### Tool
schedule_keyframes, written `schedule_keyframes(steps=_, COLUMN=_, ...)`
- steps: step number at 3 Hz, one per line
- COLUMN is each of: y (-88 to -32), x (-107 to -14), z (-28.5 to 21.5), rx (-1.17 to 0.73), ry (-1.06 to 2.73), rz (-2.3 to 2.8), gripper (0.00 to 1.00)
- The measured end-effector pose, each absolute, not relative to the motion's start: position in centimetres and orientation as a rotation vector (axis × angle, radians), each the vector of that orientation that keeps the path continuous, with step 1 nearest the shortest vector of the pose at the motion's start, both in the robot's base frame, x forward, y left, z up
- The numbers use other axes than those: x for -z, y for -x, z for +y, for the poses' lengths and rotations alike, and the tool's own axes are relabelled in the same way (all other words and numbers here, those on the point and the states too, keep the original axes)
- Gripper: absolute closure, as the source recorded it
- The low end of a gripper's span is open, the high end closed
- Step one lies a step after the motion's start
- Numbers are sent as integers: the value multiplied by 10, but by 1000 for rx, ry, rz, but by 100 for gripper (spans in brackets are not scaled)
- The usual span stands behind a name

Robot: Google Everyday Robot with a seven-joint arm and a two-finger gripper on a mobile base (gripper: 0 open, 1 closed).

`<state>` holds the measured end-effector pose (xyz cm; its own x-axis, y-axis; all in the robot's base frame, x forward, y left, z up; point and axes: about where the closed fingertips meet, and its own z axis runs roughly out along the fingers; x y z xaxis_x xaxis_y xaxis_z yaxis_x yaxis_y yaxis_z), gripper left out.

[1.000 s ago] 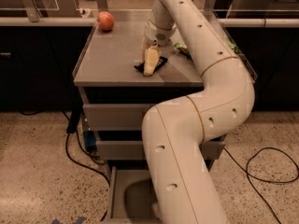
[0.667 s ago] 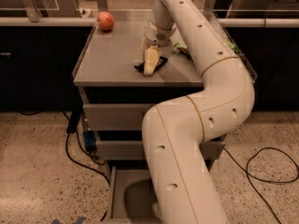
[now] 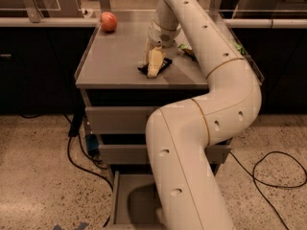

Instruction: Place rxbar chocolate into bottom drawer

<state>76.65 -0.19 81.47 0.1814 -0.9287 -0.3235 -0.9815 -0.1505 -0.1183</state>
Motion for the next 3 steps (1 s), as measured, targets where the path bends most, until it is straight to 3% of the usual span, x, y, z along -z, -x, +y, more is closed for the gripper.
schedule_keyframes(steps=1, y=-767, x=-823, z=-2, rx=-250, ry=2163, rz=1819, gripper=100)
schedule_keyframes(steps=2, y=-767, x=-822, z=-2, rx=-250, ry=2162, rz=1819, gripper=85)
schedule_keyframes(steps=3, y=-767, x=-815, z=-2, rx=-250, ry=2162, rz=1819, gripper=60)
